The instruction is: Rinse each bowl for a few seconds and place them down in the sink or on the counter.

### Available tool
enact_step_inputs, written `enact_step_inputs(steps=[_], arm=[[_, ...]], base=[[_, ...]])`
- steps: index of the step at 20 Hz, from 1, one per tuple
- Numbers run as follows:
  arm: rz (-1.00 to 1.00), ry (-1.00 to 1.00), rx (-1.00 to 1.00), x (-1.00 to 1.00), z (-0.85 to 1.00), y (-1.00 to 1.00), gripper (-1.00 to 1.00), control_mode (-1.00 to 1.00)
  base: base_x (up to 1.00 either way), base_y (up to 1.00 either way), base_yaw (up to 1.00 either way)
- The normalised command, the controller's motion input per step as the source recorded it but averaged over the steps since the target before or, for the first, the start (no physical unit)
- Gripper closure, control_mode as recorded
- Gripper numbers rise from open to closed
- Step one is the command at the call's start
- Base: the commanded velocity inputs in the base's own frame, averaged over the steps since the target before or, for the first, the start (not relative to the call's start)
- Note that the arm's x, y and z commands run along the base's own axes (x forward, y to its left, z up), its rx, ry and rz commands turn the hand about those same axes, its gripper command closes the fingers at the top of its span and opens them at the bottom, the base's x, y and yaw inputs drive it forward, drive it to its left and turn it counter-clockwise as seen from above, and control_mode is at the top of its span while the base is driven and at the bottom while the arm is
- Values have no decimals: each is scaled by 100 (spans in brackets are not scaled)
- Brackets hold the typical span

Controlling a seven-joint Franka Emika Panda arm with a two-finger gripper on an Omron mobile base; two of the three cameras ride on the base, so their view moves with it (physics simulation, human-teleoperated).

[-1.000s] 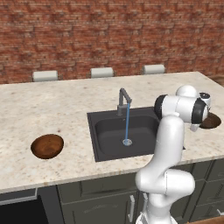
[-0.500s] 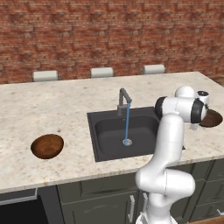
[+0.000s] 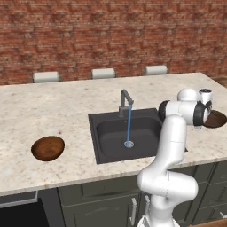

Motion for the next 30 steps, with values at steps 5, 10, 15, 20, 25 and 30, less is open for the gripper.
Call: enact_step_inputs(steps=[5,10,15,20,25,30], arm=[[0,0,2,-6,-1,-11,100,-100],[1,-5,-3,-40,0,14,100,-100],[6,-13,-8,-46,11,43,100,-100],[22,-13,-9,-39,43,39,100,-100],[27,-5,-11,-46,49,30,100,-100],[31,0,-11,-48,49,28,100,-100]], base=[[0,0,0],[0,0,0],[0,0,0],[0,0,0],[0,0,0],[0,0,0]])
